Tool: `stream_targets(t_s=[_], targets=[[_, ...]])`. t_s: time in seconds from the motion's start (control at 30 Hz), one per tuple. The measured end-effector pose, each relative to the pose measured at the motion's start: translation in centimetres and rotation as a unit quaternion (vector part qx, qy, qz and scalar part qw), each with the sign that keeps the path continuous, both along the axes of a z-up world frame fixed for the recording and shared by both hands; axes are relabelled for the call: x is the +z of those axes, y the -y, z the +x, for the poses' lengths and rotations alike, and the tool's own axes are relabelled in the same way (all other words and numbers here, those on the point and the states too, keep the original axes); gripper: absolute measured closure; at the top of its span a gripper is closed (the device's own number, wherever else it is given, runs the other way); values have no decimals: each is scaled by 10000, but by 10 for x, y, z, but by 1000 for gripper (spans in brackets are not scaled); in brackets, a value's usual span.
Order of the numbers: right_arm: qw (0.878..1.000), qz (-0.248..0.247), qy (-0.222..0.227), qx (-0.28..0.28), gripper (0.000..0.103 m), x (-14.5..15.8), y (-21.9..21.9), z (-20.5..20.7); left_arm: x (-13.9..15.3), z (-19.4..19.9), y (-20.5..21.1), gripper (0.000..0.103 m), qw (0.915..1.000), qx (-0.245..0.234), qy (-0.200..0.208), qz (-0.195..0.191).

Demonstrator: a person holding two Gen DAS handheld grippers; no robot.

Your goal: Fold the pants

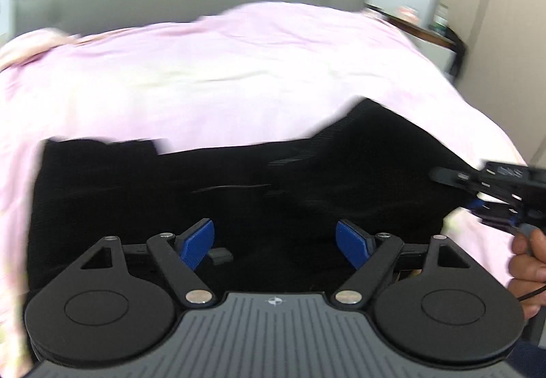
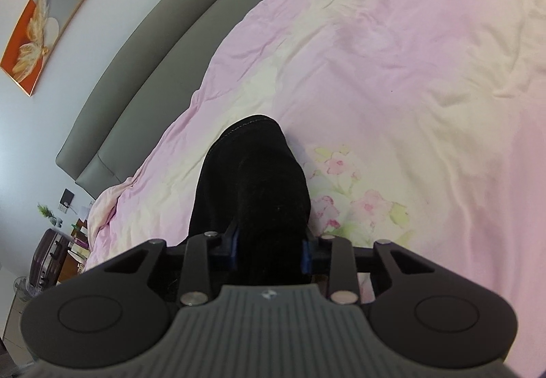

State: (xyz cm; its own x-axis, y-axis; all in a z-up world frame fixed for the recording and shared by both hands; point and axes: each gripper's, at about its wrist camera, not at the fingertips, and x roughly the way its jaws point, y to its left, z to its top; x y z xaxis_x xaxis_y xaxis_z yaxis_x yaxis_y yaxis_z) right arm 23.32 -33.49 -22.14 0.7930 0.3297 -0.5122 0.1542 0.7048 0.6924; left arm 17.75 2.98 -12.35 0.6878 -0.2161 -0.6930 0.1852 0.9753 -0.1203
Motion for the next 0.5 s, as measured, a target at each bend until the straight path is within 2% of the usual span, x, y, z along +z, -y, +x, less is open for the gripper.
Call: stream_targets(t_s=[0.1, 0.27, 0.37, 0.5], targets=[[10000, 16, -28, -27, 74, 0, 0, 0, -2, -5, -52, 8, 9977, 651, -111, 123], [9999, 55, -88, -85, 74, -1, 0, -1, -13, -17, -130, 8, 9855, 1646, -395, 80], [9998, 44, -112, -127, 74, -2, 0, -1, -21, -27, -155, 10, 9824, 1843, -320, -11], [9997, 70, -114, -198, 75, -2, -2, -2, -48, -25, -160, 14, 9815, 1806, -627, -75]])
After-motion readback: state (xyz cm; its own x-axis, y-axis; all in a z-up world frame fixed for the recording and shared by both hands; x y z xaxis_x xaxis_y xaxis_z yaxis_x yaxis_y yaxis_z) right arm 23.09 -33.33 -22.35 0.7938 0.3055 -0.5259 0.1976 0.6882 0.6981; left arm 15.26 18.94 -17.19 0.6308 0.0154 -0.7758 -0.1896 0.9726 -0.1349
